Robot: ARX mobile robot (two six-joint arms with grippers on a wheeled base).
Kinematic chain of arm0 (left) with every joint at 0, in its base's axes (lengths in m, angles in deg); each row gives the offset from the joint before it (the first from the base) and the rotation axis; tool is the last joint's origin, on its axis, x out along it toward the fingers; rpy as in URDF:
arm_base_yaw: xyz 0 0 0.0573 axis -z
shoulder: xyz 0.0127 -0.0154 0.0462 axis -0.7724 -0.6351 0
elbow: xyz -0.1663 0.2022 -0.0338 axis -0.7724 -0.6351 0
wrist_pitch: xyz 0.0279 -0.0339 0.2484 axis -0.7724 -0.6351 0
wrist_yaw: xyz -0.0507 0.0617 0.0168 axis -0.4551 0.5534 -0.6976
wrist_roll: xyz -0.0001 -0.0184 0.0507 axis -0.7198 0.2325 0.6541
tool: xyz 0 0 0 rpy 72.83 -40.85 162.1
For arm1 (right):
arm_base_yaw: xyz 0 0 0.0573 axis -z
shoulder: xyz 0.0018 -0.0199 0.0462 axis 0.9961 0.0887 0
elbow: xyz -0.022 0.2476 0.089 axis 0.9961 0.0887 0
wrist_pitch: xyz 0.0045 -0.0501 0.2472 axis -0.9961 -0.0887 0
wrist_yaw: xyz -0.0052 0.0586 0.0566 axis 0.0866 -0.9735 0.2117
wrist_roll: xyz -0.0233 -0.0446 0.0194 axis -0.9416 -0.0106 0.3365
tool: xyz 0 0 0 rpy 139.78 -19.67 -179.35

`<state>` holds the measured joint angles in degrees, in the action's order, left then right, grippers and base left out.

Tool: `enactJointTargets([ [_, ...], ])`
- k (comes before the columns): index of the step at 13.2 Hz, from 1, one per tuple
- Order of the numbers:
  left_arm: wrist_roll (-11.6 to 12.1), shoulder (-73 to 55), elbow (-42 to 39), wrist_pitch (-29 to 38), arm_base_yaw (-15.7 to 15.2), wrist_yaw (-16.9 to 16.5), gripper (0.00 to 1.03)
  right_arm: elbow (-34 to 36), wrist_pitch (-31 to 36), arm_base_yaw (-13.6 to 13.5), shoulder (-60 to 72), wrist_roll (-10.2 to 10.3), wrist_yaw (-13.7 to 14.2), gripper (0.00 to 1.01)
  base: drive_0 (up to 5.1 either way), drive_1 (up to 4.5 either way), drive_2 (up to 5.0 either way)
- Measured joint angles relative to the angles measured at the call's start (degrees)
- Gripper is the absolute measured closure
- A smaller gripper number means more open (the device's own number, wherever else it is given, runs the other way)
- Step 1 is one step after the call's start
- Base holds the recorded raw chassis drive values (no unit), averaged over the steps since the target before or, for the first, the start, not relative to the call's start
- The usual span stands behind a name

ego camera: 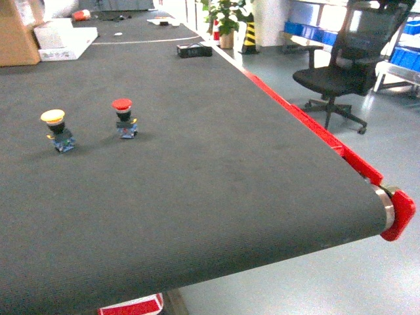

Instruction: Pick blue part to blue bin on bottom shelf

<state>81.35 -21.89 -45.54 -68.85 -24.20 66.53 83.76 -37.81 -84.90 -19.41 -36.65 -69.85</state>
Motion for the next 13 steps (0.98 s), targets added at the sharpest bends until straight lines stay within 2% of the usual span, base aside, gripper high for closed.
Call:
enactJointTargets([
  [13, 0.0, 0.0, 0.0, -0.04, 0.02, 0.0, 0.6, 0.0, 0.02, 0.0, 0.0, 0.0, 0.0, 0.03, -1.6, -1.59, -1.6],
])
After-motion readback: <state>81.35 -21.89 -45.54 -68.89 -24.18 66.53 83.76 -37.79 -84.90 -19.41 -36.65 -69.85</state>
